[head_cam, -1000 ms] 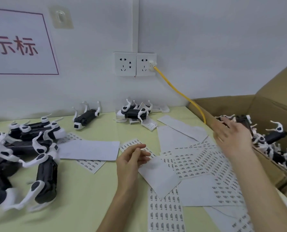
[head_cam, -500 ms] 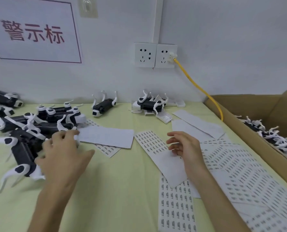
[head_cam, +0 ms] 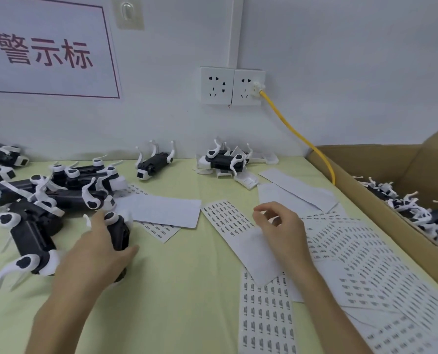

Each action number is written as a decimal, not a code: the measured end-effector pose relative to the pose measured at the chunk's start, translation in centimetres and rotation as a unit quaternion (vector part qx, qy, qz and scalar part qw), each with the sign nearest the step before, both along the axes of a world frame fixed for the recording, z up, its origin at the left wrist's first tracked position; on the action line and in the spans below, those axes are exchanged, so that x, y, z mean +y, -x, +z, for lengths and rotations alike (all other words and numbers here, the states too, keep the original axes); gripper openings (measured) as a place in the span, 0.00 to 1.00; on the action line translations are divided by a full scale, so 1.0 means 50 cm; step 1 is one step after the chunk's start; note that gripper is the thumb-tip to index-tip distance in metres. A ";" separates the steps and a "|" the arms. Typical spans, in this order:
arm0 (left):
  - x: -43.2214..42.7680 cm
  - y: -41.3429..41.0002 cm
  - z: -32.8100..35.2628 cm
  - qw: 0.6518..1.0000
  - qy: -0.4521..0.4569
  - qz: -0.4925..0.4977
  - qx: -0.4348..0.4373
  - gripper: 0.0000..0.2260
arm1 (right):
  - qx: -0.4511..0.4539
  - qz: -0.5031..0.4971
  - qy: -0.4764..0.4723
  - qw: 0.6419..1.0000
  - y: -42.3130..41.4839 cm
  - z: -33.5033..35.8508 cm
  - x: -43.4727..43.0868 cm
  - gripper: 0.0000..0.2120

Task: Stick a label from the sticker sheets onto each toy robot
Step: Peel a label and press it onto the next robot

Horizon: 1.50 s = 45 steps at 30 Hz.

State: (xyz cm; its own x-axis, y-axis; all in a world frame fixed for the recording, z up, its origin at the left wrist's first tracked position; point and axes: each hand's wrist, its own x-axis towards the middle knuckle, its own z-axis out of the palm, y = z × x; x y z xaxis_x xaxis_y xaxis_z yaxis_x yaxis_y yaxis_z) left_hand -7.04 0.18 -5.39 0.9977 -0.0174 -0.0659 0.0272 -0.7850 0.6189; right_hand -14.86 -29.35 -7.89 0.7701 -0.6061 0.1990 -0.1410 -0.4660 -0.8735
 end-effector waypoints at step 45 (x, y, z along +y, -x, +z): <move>-0.194 0.087 -0.048 0.853 0.501 -0.147 0.009 0.08 | -0.208 0.114 0.222 0.946 0.028 0.039 0.070 0.11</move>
State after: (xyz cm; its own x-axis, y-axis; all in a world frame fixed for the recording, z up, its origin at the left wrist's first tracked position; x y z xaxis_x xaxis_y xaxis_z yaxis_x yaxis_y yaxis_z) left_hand -11.37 -9.53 -7.81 0.9391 -0.3240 0.1142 -0.0637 0.1627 0.9846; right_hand -16.28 -25.86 -5.93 0.6690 -0.2196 0.7101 0.3200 -0.7772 -0.5419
